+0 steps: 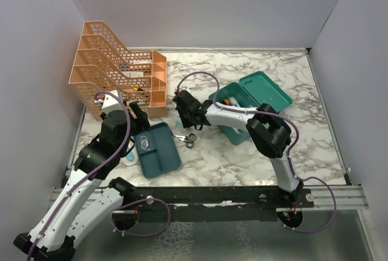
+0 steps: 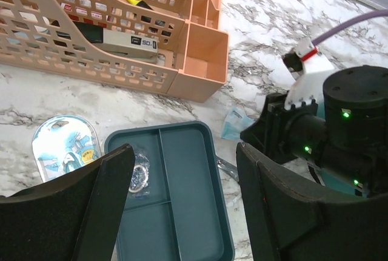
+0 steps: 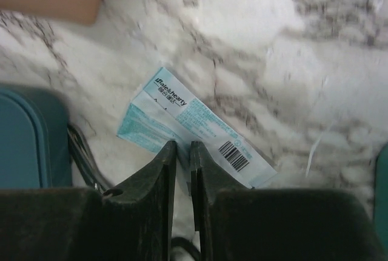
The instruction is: Organize the medicine kit
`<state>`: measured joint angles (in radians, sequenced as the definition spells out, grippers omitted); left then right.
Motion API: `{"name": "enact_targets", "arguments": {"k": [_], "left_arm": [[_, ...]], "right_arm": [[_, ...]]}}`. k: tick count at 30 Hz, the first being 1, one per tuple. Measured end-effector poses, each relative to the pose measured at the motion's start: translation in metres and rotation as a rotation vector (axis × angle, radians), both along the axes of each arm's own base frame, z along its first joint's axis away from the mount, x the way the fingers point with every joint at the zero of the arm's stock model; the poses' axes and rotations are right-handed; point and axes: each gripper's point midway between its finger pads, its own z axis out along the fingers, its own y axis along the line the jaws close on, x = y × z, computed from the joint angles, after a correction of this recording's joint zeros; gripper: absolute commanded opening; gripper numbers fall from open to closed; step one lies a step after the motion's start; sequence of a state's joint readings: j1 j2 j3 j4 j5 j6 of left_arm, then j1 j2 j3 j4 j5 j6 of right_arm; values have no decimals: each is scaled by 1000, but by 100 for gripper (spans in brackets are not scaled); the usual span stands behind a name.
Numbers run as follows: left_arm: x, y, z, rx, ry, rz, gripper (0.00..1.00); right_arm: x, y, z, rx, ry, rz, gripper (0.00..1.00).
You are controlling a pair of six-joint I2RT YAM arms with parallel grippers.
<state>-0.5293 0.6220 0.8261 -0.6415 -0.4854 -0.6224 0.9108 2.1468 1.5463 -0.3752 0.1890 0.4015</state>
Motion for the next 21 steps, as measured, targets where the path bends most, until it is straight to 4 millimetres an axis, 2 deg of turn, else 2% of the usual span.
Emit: {"name": "enact_targets", "arguments": {"k": [2,6,8,12,17,21], "left_arm": [[1,0,-1,1,2,0,71],[2,-1,-3,4,7,0,71],[3,-2,-3,4,8,-1,71],[5,-4,-4,2,9,-6,71],[5,-5,-3,-1,8,-10,71],[5,-6,-4,-4,9,-16,71]], "right_arm": [[-14,-9,0,18,54,-51,15],[-44,-22,0,44,156,-115,25],[-51,-23,2,48,180,-128,29],[-49,-22,10,38,173,-123,31],[-33,-16,32,15,69,-29,31],[-33,-24,32,-50,20,95,43]]}}
